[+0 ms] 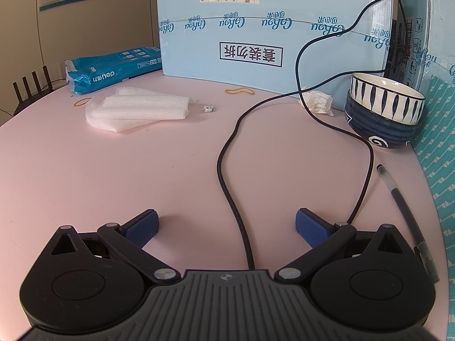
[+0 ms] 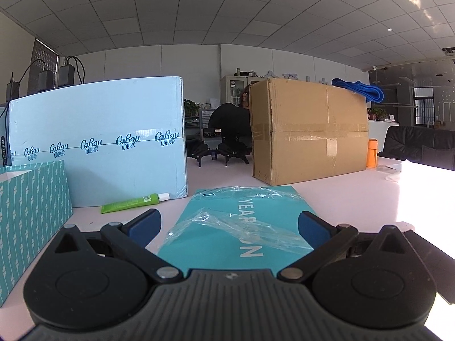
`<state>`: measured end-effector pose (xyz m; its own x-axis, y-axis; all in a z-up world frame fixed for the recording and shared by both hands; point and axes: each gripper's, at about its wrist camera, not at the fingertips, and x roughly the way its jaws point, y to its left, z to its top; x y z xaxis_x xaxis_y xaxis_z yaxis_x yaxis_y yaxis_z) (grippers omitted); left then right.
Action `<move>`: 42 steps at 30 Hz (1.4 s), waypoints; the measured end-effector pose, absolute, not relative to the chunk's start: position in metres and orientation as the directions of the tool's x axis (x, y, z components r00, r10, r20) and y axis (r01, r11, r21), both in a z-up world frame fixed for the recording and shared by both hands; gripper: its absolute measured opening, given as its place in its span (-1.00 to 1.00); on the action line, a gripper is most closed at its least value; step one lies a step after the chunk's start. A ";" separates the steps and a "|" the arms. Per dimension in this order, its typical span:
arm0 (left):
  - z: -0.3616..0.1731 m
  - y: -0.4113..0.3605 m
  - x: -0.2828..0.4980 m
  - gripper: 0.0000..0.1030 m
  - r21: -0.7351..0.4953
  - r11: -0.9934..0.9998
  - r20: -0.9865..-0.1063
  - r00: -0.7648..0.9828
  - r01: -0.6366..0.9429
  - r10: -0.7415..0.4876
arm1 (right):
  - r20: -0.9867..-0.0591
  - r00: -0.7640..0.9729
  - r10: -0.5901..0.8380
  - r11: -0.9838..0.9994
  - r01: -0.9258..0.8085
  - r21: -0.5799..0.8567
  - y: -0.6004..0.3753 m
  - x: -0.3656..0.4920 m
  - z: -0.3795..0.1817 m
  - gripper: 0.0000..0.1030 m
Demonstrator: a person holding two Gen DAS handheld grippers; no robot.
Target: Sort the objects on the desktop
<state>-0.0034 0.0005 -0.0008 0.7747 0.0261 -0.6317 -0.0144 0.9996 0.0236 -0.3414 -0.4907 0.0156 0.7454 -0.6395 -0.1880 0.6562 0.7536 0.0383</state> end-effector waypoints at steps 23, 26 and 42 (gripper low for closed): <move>-0.001 0.000 -0.003 1.00 0.023 1.000 -0.632 0.775 -0.014 0.026 | -0.112 0.721 -0.684 0.695 0.690 0.203 -0.500 -0.369 0.019 1.00; -0.001 0.000 -0.003 1.00 0.023 1.000 -0.632 0.775 -0.014 0.026 | -0.099 0.723 -0.684 0.689 0.684 0.239 -0.503 -0.372 0.018 1.00; -0.001 0.000 -0.003 1.00 0.023 1.000 -0.632 0.775 -0.014 0.026 | -0.118 0.749 -0.652 0.707 0.657 0.264 -0.510 -0.370 0.018 1.00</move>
<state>-0.0033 0.0003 -0.0006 0.7749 0.0259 -0.6316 -0.0144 0.9996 0.0233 -0.3696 -0.5098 0.0179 0.7489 -0.6520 -0.1182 0.6568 0.7065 0.2636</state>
